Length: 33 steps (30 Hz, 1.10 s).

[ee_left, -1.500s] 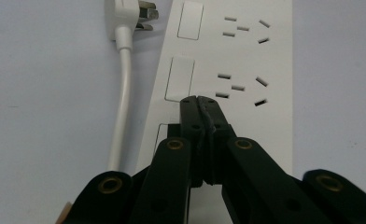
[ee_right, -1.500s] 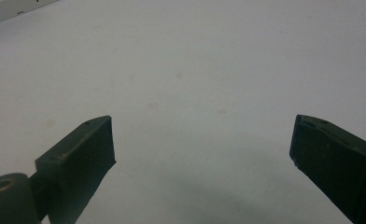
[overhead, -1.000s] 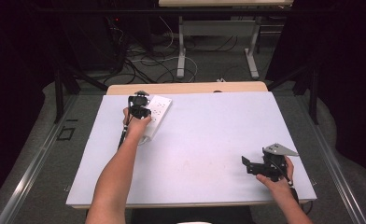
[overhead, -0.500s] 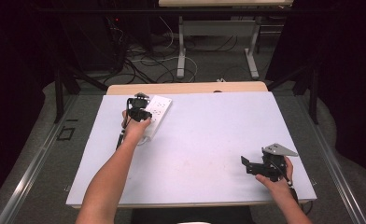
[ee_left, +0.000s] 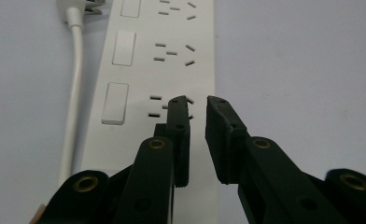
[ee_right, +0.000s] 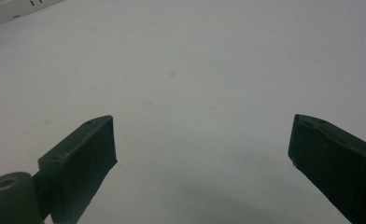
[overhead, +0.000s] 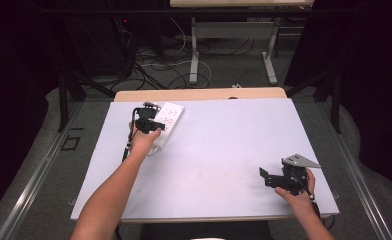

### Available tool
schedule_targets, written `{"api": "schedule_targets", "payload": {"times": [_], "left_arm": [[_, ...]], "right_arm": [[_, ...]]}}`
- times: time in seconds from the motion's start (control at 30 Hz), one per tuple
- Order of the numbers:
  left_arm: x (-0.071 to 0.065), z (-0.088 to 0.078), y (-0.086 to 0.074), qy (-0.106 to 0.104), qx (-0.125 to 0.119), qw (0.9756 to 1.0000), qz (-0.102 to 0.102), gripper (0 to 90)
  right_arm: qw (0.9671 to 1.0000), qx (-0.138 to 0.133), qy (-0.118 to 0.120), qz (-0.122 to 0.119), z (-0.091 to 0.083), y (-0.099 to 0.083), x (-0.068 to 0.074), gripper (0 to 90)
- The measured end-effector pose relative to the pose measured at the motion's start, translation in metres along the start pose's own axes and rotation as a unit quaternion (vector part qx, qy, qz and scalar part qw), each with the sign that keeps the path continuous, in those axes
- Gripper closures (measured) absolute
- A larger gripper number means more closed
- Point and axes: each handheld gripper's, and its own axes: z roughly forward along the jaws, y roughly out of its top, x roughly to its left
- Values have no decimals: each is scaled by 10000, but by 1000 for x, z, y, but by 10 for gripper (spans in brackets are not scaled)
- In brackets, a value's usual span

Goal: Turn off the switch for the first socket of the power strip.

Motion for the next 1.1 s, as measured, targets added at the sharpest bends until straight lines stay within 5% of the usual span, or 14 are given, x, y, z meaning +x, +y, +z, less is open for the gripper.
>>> {"api": "schedule_targets", "payload": {"times": [0.57, 1.1], "left_arm": [[-28, -24, -32, -785, -233, 9965, 190, 679], [-37, -45, -69, -1069, -453, 9924, 399, 580]], "right_arm": [[10000, -20, -15, -54, -1, -1, 1, 81], [10000, -7, -12, -33, -1, -1, 2, 82]]}}
